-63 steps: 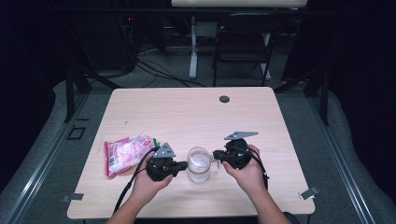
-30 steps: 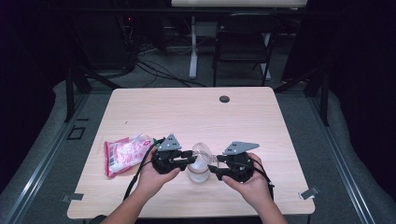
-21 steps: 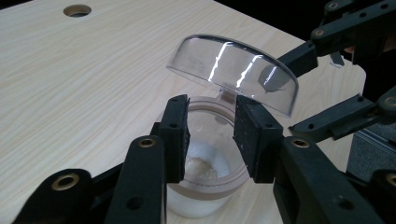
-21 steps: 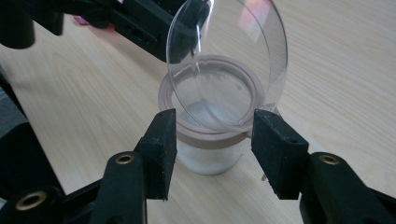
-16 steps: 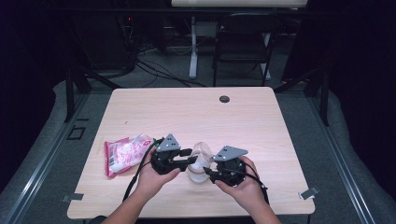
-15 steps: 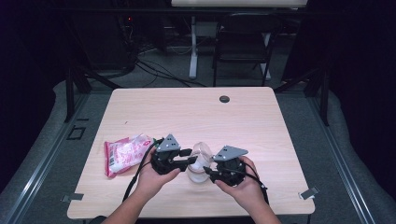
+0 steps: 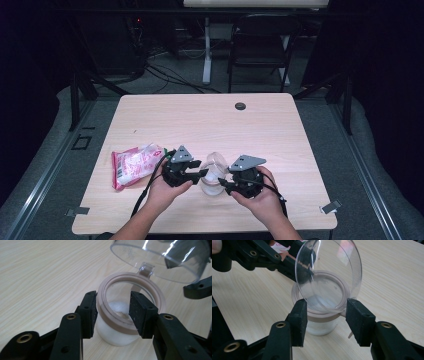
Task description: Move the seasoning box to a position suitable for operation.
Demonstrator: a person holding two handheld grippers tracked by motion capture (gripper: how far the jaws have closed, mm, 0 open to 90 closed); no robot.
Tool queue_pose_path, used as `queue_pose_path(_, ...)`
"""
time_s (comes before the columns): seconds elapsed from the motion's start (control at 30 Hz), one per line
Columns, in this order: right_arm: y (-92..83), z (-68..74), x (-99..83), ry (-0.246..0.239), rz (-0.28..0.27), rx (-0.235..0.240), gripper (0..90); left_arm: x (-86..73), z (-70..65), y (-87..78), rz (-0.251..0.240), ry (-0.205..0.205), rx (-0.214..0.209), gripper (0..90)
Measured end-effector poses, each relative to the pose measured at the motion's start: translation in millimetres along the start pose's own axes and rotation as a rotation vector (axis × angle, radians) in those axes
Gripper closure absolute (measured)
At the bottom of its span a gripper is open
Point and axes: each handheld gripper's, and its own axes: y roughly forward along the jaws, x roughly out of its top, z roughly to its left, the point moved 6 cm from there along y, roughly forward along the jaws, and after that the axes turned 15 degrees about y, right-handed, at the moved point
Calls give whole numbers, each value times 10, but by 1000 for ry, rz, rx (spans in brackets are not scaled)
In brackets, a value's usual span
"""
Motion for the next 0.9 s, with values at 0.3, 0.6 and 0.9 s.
queue_pose_path(0.3,0,-14,-2,7,-2,-2,526,-33,-20,54,13,12,-9,626)
queue_pose_path(0.6,-49,-119,13,40,-13,-7,567,-34,-19,54,12,13,-9,630)
queue_pose_path(0.9,-71,-283,6,113,-21,-13,601,-35,-14,57,6,15,1,630)
